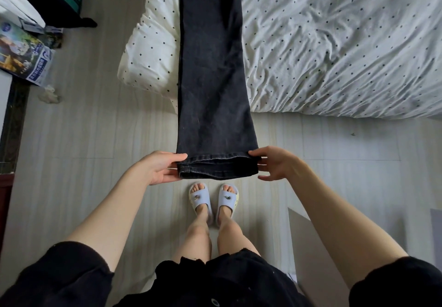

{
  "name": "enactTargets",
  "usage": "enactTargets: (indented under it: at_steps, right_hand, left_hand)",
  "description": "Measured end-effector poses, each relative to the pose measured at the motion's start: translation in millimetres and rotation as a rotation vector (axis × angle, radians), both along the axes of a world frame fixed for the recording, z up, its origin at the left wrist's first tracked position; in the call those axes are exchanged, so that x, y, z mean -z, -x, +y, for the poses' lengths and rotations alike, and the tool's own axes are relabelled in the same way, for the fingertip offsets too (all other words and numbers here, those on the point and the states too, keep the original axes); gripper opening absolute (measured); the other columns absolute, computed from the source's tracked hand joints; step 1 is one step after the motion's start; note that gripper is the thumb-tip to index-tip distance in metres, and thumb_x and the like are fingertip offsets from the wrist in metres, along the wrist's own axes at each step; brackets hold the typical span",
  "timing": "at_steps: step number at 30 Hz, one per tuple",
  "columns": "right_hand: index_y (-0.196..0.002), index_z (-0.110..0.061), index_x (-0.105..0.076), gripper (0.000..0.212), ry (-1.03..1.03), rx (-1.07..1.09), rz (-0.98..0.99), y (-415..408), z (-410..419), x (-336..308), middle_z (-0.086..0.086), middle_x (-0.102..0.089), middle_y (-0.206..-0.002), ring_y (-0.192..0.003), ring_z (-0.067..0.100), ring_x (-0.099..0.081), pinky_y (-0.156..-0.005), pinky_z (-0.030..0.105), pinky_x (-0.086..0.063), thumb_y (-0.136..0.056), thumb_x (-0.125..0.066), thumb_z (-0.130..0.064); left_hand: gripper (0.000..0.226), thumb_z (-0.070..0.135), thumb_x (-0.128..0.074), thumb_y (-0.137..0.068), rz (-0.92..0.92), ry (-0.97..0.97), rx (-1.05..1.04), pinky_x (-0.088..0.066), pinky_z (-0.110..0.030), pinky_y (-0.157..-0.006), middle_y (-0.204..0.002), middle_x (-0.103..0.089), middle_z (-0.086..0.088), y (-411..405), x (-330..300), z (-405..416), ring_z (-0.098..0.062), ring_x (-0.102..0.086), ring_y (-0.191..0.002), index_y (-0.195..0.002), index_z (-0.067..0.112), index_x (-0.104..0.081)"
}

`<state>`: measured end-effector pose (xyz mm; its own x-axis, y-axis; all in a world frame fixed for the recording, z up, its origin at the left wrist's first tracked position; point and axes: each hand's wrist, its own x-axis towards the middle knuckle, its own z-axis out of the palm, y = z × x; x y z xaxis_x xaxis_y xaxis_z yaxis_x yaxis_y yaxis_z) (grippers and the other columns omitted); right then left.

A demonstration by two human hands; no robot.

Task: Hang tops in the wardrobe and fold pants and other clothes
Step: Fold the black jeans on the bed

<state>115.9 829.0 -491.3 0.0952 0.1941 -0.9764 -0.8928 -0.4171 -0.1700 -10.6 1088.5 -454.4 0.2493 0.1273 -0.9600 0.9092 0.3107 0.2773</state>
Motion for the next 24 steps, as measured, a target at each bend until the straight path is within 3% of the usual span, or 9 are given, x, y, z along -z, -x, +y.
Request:
enactTargets:
  at_steps: [4,8,11,13,16,20,22,24]
  right_hand:
    - [-0.092,-0.013,-0.058,0.012,0.104,-0.070,-0.077,-4,2,-20,-0.002,-0.061,-0.086,-0.080,0.013,-0.059,-0.084,0.034,-0.043,-0.085,-0.066,-0.020]
    - [-0.078,-0.010,-0.057,0.012,0.191,-0.033,-0.281,-18,16,-44,0.000,-0.060,-0.073,-0.064,0.013,-0.059,-0.063,0.029,-0.041,-0.081,-0.069,-0.012]
    - [-0.070,-0.007,-0.051,0.020,0.220,0.033,-0.432,-36,33,-55,0.004,-0.056,-0.068,-0.055,0.016,-0.053,-0.056,0.027,-0.038,-0.078,-0.070,-0.005]
    - [-0.070,-0.008,-0.049,0.023,0.215,0.039,-0.497,-54,46,-61,0.006,-0.053,-0.069,-0.056,0.017,-0.052,-0.050,0.025,-0.037,-0.077,-0.070,-0.004]
    - [-0.067,-0.012,-0.046,0.028,0.200,0.031,-0.540,-90,69,-70,0.005,-0.051,-0.067,-0.058,0.016,-0.052,-0.045,0.025,-0.038,-0.079,-0.069,-0.003]
    - [-0.070,-0.012,-0.054,0.016,0.218,0.111,-0.463,-153,106,-74,0.005,-0.056,-0.067,-0.054,0.014,-0.055,-0.055,0.025,-0.039,-0.080,-0.064,-0.006]
    - [-0.076,-0.016,-0.057,0.009,0.158,0.178,-0.415,-185,120,-76,0.002,-0.061,-0.070,-0.058,0.012,-0.060,-0.066,0.029,-0.041,-0.084,-0.062,-0.015]
    - [-0.100,-0.020,-0.058,0.013,0.038,0.236,-0.480,-223,139,-63,0.002,-0.065,-0.095,-0.083,0.014,-0.063,-0.084,0.036,-0.038,-0.091,-0.055,-0.030]
  left_hand:
    - [0.010,0.012,-0.066,-0.086,0.020,-0.003,-0.077,-0.054,-0.024,-0.047,-0.063,-0.070,-0.006,-3,-7,-9,-0.016,-0.066,-0.063,-0.088,0.004,-0.062]
    - [0.008,0.006,-0.066,-0.086,-0.021,-0.026,-0.133,-0.053,-0.023,-0.044,-0.054,-0.066,-0.006,-25,-27,-7,-0.015,-0.064,-0.055,-0.083,0.002,-0.059]
    - [0.008,0.002,-0.062,-0.087,-0.054,-0.014,-0.226,-0.057,-0.024,-0.056,-0.067,-0.065,-0.009,-47,-37,-1,-0.017,-0.060,-0.065,-0.081,0.002,-0.058]
    - [0.011,0.001,-0.060,-0.088,-0.091,-0.021,-0.301,-0.057,-0.024,-0.064,-0.064,-0.064,-0.010,-67,-44,6,-0.018,-0.063,-0.059,-0.078,0.002,-0.057]
    - [0.018,-0.001,-0.053,-0.091,-0.146,-0.046,-0.415,-0.053,-0.020,-0.043,-0.048,-0.062,-0.008,-106,-52,24,-0.018,-0.062,-0.045,-0.074,0.002,-0.055]
    - [0.013,0.001,-0.051,-0.094,-0.194,-0.038,-0.438,-0.050,-0.020,-0.039,-0.059,-0.064,-0.013,-178,-48,61,-0.015,-0.061,-0.039,-0.082,0.003,-0.056]
    - [0.009,0.005,-0.049,-0.095,-0.270,-0.022,-0.467,-0.054,-0.023,-0.051,-0.077,-0.066,-0.018,-216,-39,78,-0.020,-0.068,-0.058,-0.100,0.001,-0.056]
    - [0.024,0.009,-0.048,-0.096,-0.353,-0.115,-0.404,-0.054,-0.031,-0.077,-0.106,-0.062,-0.019,-258,-20,97,-0.025,-0.064,-0.089,-0.118,0.001,-0.050]
